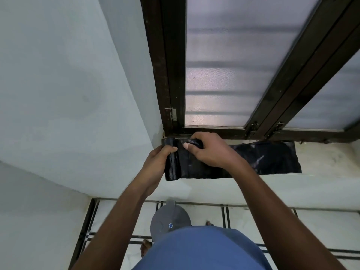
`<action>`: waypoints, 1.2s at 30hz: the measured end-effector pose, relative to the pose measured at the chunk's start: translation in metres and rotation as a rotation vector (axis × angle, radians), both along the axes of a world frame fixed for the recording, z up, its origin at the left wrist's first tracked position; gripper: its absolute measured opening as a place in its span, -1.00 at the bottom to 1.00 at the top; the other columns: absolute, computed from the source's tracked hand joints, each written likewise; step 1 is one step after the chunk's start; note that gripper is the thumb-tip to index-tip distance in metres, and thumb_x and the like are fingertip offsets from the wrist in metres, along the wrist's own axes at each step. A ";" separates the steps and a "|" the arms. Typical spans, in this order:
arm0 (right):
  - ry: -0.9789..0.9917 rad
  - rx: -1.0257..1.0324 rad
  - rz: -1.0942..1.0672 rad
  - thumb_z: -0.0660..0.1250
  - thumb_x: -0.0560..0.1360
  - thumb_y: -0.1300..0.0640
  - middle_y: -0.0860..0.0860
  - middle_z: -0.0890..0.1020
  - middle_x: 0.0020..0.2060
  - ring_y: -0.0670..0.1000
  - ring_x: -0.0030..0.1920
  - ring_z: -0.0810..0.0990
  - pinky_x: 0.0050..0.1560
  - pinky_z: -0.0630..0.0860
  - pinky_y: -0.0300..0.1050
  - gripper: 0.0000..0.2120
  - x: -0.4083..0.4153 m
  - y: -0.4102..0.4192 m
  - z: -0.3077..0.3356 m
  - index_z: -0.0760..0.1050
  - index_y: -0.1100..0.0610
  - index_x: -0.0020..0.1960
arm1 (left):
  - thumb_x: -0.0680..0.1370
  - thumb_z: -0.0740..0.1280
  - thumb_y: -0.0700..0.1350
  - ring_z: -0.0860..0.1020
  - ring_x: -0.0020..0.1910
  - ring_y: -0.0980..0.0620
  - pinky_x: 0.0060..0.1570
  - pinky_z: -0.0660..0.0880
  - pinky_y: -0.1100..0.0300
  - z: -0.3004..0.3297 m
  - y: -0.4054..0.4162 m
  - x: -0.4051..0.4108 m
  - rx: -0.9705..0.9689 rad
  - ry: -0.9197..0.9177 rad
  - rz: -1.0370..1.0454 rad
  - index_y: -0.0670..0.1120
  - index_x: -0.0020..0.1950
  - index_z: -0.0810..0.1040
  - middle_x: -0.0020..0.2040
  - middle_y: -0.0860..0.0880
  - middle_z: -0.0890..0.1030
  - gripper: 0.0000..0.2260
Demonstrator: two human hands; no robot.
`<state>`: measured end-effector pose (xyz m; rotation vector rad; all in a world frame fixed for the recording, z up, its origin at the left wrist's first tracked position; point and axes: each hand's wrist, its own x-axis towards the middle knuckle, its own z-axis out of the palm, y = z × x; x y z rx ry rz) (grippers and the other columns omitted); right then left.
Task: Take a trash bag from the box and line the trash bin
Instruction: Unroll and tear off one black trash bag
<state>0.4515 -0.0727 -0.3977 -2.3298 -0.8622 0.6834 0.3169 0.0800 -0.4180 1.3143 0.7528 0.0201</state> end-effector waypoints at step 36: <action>-0.054 0.138 -0.015 0.44 0.60 -0.36 -0.12 0.74 -0.14 -0.08 -0.08 0.69 -0.04 0.64 -0.02 -0.63 0.007 0.004 -0.013 0.75 -0.07 0.00 | 0.69 0.42 -0.01 0.74 0.24 -0.10 0.33 0.63 -0.15 0.005 0.004 -0.006 -0.100 -0.079 -0.008 -0.05 0.37 0.66 0.22 -0.08 0.77 -0.72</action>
